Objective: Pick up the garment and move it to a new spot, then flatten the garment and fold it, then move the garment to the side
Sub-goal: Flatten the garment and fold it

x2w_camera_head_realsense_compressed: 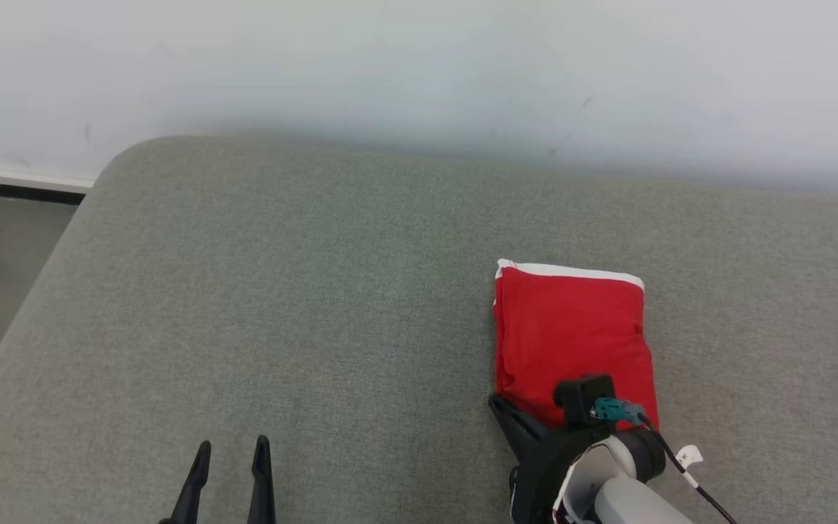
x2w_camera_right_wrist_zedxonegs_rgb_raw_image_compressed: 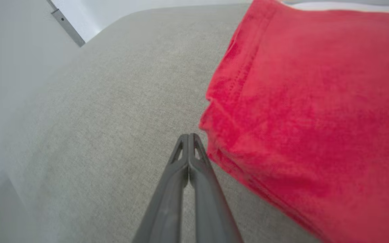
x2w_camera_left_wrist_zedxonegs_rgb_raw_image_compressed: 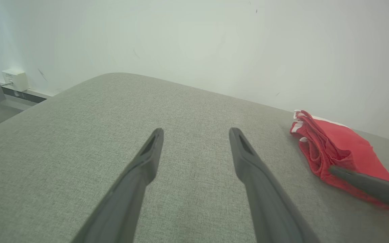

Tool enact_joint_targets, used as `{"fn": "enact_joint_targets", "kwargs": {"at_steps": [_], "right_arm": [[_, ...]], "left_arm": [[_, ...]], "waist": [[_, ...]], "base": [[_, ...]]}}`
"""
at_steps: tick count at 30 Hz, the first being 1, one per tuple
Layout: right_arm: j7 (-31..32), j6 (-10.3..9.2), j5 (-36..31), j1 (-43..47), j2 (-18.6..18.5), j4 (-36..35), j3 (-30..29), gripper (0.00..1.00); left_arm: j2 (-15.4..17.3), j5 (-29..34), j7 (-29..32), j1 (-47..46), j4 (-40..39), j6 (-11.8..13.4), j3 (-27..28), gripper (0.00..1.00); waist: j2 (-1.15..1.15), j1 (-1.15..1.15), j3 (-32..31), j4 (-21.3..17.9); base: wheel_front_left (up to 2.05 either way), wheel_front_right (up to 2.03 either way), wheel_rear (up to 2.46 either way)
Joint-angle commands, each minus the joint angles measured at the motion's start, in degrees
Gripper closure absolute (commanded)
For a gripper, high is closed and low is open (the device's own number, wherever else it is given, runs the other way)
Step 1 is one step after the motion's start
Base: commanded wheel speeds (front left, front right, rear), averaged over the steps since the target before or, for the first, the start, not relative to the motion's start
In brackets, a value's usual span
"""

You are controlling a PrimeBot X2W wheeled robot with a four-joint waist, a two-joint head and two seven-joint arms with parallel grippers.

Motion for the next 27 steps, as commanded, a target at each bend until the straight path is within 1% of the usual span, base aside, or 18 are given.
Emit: {"fn": "enact_joint_targets", "kwargs": {"at_steps": [1, 5, 8, 9, 10, 11, 12, 13, 19, 23, 27], "right_arm": [[-0.9, -0.16, 1.0, 0.1, 0.2, -0.6, 0.3, 1.00], [-4.1, -0.16, 4.5, 1.7, 0.1, -4.1, -0.4, 1.00], [-5.9, -0.16, 6.0, 2.9, -1.6, -7.8, -0.9, 1.00], [-6.4, -0.16, 6.5, 3.6, -2.2, -9.1, -1.4, 0.95], [-6.9, -0.16, 7.0, 4.3, -2.7, -10.4, -1.8, 0.85], [-7.3, -0.16, 7.3, 5.1, -3.3, -11.7, -2.4, 0.67], [-7.4, -0.16, 7.5, 5.9, -4.0, -12.9, -3.1, 0.54], [-7.8, -0.16, 7.2, 7.4, -5.3, -15.2, -5.1, 0.00], [-8.3, -0.16, 4.5, 13.2, -6.8, -21.3, -13.3, 0.00], [-8.7, -0.16, 2.2, 17.6, -6.2, -24.6, -20.0, 0.00], [-8.3, -0.16, -0.7, 21.2, -5.9, -27.6, -25.1, 0.00]], "left_arm": [[0.0, 0.6, -0.2, 1.2, 0.1, 0.2, 0.3, 0.00], [0.0, 1.1, -0.2, 1.7, 0.0, 0.3, 1.1, 0.00], [0.0, 1.3, -0.2, 2.5, -0.2, 0.3, 2.3, 0.00], [0.0, 1.5, -0.2, 2.5, -0.2, 0.2, 2.6, 0.00], [0.0, 1.8, -0.2, 2.6, -0.3, 0.3, 3.1, 0.00], [0.0, 1.9, -0.2, 2.8, -0.5, 0.3, 3.5, 0.00], [0.0, 2.0, -0.2, 3.0, -0.5, 0.3, 4.1, 0.00], [0.0, 2.1, -0.2, 3.3, -0.7, 0.2, 5.1, 0.00], [0.0, 2.5, -0.2, 3.3, -1.2, 0.1, 7.3, 0.00], [0.0, 2.8, -0.2, 2.9, -1.0, 0.0, 7.8, 0.00], [0.0, 3.7, -0.2, 2.0, 0.0, -0.6, 8.0, 0.00]], "waist": [[0.00, 0.00, -0.7, -0.6], [0.00, 0.00, -2.1, -1.9], [0.00, 0.00, -3.0, -3.2], [0.00, 0.00, -3.3, -3.6], [0.00, 0.00, -3.7, -4.1], [0.00, 0.00, -3.9, -4.6], [0.00, 0.00, -4.1, -5.1], [0.00, 0.00, -4.4, -6.0], [0.00, 0.00, -5.2, -8.6], [0.00, 0.00, -5.9, -9.8], [0.00, 0.00, -6.5, -10.6]], "base": [[0.00, 0.00, 0.00], [0.00, 0.00, 0.00], [0.00, 0.00, 0.00], [0.00, 0.00, 0.00], [0.00, 0.00, 0.00], [0.00, 0.00, 0.00], [0.00, 0.00, 0.00], [0.00, 0.00, 0.00], [0.00, 0.00, 0.00], [0.00, 0.00, 0.00], [0.00, 0.00, 0.00]]}}
